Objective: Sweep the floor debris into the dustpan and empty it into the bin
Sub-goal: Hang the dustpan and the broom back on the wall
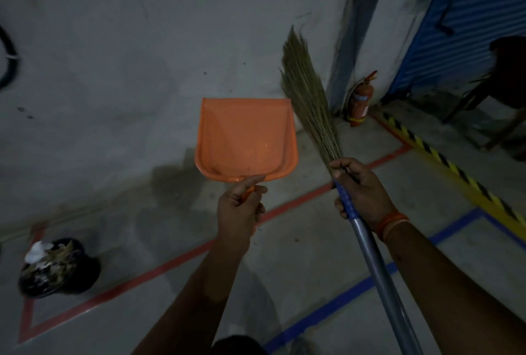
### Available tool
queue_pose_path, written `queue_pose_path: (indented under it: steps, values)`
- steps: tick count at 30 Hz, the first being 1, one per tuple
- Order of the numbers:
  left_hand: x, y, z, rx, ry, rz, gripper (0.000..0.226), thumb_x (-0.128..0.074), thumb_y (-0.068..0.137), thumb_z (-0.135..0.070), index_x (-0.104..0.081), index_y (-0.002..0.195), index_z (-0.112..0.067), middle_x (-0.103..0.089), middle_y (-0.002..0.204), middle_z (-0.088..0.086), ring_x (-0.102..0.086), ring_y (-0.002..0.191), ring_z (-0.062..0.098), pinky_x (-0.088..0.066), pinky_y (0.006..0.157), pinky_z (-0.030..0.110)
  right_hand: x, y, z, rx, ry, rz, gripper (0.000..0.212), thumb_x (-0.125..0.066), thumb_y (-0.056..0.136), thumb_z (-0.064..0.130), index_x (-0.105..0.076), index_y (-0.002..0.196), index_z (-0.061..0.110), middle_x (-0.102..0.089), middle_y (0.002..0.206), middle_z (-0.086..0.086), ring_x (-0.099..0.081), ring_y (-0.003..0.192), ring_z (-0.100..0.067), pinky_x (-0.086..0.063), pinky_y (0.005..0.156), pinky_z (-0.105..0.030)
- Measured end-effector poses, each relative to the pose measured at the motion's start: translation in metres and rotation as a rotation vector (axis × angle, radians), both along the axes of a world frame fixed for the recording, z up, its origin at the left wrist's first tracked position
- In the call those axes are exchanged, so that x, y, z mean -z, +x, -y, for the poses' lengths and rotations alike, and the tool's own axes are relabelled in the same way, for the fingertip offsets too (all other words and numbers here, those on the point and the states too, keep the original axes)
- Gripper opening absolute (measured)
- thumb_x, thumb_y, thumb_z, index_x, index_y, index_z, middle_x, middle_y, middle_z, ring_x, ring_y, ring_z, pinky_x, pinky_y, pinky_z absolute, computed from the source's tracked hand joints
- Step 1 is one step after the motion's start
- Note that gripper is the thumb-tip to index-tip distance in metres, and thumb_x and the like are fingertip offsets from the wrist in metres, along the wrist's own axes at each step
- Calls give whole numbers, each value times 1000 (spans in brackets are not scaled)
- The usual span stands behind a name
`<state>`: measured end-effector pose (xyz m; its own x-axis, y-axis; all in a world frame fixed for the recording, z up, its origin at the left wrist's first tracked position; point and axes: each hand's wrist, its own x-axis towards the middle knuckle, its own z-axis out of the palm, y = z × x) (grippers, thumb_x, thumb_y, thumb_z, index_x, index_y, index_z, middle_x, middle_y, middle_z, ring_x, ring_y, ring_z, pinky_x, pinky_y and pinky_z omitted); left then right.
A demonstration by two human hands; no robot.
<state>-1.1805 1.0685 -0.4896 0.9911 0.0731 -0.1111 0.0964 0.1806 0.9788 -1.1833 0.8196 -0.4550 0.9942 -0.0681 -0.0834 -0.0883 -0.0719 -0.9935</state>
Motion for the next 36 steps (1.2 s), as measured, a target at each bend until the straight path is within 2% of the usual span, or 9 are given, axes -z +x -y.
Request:
queue_pose_path:
  steps: [6,10,18,21,24,29,36]
  values:
    - [-19,61,107,85,16,11,33,-55,97,4,-75,113,-18,-73,91,1,-52,52,10,-36,41,19,-10,45,102,56,-12,52,12,-51,100,20,-57,111,19,-53,90,-17,-48,51,-32,-48,47,-38]
    - [-21,107,165,130,35,44,34,-55,97,6,-75,112,-17,-73,88,-2,-53,52,10,-39,44,21,-5,77,160,127,-8,81,12,-51,100,22,-57,110,19,-53,92,-21,-49,50,-32,-49,47,-36]
    - [-12,224,282,140,12,54,37,-51,96,10,-74,113,-12,-72,91,7,-51,51,14,-38,45,22,-7,181,267,226,-12,95,11,-51,100,20,-57,109,19,-55,85,-9,-48,50,-34,-48,45,-35]
    - [-15,265,325,176,35,77,40,-51,95,11,-75,112,-16,-73,90,5,-52,53,15,-39,45,23,-18,214,307,251,-42,116,11,-51,100,20,-59,107,21,-55,85,-11,-49,47,-33,-46,44,-34]
    - [-23,298,365,209,47,90,39,-52,96,10,-75,113,-16,-74,91,4,-53,56,18,-40,47,25,-29,244,348,274,-53,114,11,-52,100,20,-61,104,25,-56,80,-3,-49,47,-30,-46,44,-32]
    - [-34,344,435,233,22,110,36,-52,96,11,-74,115,-11,-73,93,7,-53,55,17,-41,47,24,-38,294,422,300,-45,106,12,-51,100,21,-59,108,22,-57,87,-11,-51,46,-26,-46,44,-32]
    - [-30,408,551,197,33,148,37,-51,95,12,-74,115,-10,-72,91,6,-52,55,17,-41,47,23,-33,363,538,282,-22,130,13,-50,100,18,-57,111,15,-55,82,-11,-48,40,-21,-46,40,-27]
